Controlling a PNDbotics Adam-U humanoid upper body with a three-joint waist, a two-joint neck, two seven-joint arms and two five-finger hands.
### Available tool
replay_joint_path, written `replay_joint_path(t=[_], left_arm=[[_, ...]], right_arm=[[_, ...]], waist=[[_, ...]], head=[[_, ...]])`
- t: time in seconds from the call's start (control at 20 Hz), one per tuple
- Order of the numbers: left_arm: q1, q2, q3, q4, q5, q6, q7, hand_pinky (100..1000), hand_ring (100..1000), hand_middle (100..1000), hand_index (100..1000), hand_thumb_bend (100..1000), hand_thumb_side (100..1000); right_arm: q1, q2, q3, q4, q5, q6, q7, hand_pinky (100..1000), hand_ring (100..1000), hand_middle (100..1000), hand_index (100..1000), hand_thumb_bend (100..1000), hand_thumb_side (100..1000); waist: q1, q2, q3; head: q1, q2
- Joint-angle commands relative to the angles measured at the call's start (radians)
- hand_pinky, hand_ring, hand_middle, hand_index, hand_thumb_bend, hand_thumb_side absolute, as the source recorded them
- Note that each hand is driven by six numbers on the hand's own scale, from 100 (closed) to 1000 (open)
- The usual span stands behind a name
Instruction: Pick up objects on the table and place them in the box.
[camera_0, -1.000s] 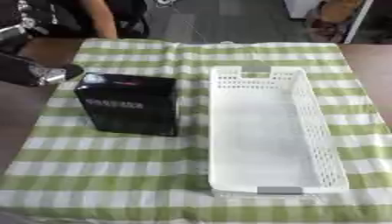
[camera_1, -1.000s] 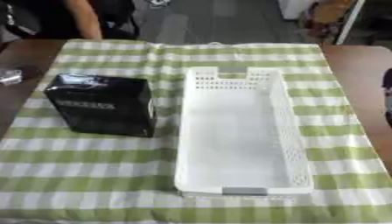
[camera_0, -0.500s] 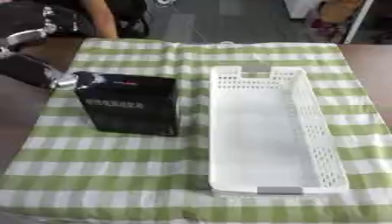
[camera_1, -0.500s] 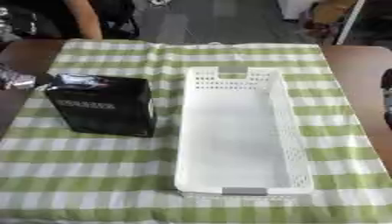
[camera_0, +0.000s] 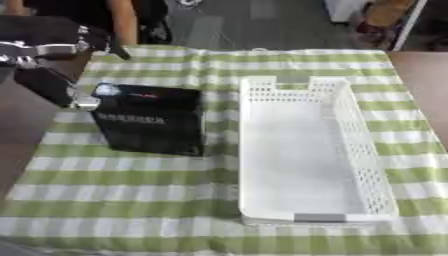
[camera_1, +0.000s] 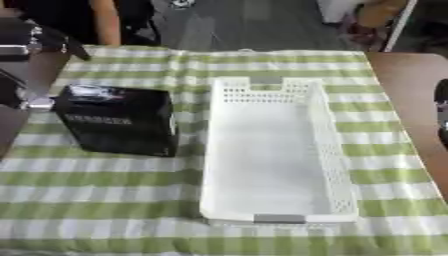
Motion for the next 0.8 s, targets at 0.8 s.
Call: replay_joint_path(t=[0.8], left_arm=[[-0.140,-0.057,-0.057,0.121,0.108,0.028,-0.097,826,796,845,942,1000,721]], right_arm=[[-0.008,-0.023,-0.002,-0.005,-0.004,-0.001,0.002,840,861,790,923,335,636]], waist=[[0.003,-0.015,-0.004]], head=[[-0.002,0.000]])
